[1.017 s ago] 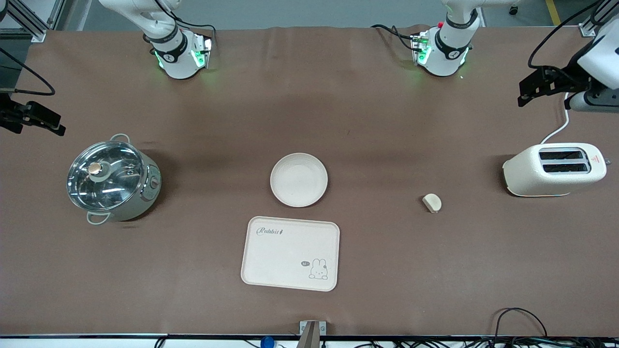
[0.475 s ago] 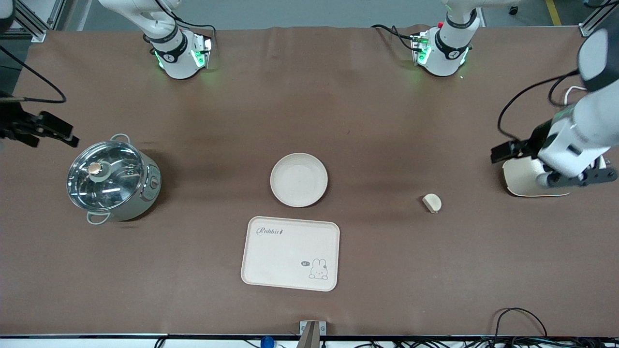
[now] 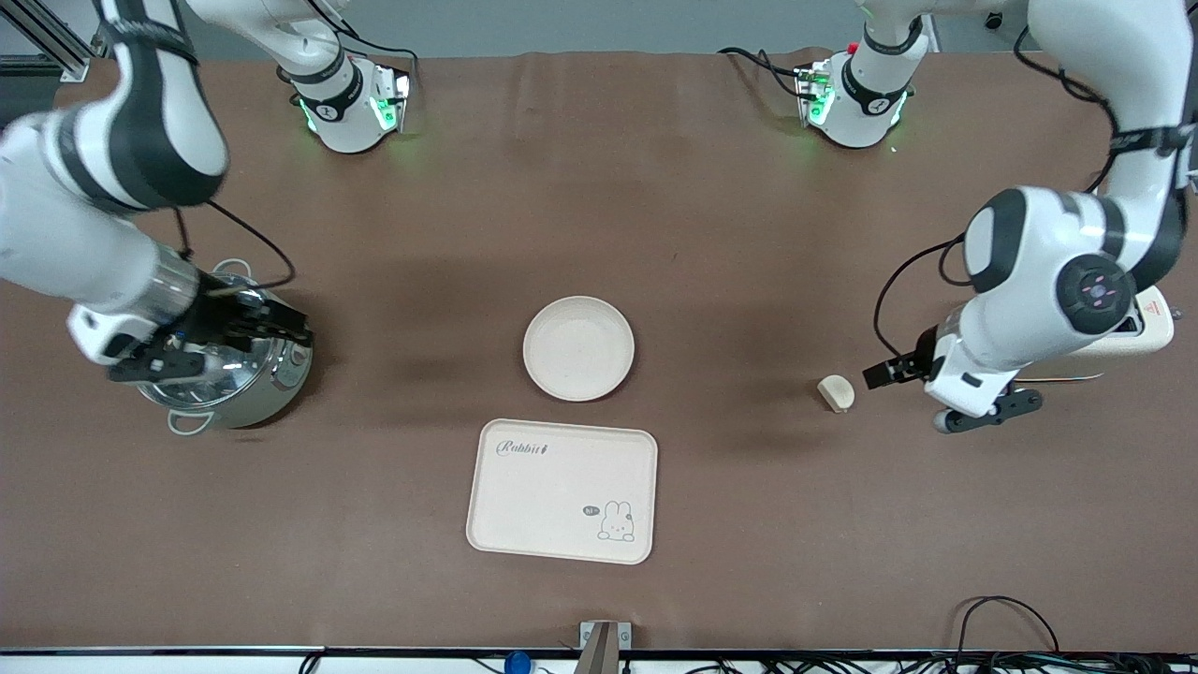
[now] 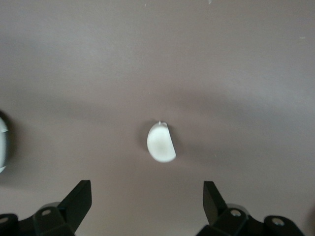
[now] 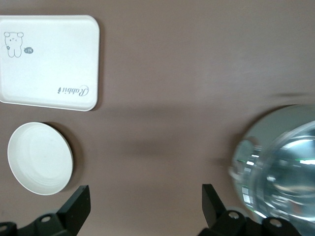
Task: Place bun in plate and plate on tray
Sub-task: 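Grasp the white bun with the left gripper while the right gripper grips the plate rim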
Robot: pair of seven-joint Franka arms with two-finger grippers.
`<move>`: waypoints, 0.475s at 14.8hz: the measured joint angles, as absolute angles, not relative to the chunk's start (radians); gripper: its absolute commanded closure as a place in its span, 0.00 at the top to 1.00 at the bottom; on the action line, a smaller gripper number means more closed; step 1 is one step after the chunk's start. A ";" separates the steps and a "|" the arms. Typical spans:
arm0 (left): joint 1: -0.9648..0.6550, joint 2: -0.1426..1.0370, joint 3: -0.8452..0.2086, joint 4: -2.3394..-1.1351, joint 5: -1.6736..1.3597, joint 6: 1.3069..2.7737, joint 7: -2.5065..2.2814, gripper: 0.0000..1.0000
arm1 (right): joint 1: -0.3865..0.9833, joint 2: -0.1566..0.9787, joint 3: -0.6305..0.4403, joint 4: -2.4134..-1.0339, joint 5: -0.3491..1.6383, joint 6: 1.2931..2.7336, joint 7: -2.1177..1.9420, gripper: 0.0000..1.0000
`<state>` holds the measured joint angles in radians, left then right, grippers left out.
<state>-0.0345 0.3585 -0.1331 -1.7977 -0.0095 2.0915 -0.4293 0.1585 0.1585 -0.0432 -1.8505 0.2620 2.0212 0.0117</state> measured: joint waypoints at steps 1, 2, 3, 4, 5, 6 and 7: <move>-0.033 0.385 -0.133 -1.818 -0.009 2.125 -0.440 1.00 | 0.183 0.174 -0.043 -1.892 0.292 2.089 0.012 1.00; -0.033 0.415 -0.133 -1.829 -0.009 2.150 -0.452 1.00 | 0.213 0.191 -0.042 -1.934 0.322 2.162 0.012 1.00; -0.033 0.446 -0.133 -1.832 -0.009 2.171 -0.462 1.00 | 0.248 0.212 -0.041 -1.973 0.361 2.235 0.012 1.00; -0.034 0.475 -0.133 -1.833 -0.009 2.186 -0.471 1.00 | 0.288 0.236 -0.040 -2.003 0.410 2.299 0.014 1.00; -0.034 0.500 -0.133 -1.833 -0.009 2.196 -0.475 1.00 | 0.328 0.261 -0.040 -2.021 0.451 2.350 0.023 1.00; -0.036 0.524 -0.134 -1.833 -0.009 2.205 -0.480 1.00 | 0.366 0.287 -0.039 -2.031 0.476 2.399 0.042 1.00; -0.039 0.547 -0.134 -1.833 -0.009 2.222 -0.490 0.99 | 0.406 0.316 -0.039 -2.035 0.489 2.449 0.071 1.00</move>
<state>-0.0389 0.5466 -0.1339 -1.8331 -0.0095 2.2220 -0.4903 0.4055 0.3155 -0.0387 -2.0354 0.4893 2.4494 0.0711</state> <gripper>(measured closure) 0.000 0.000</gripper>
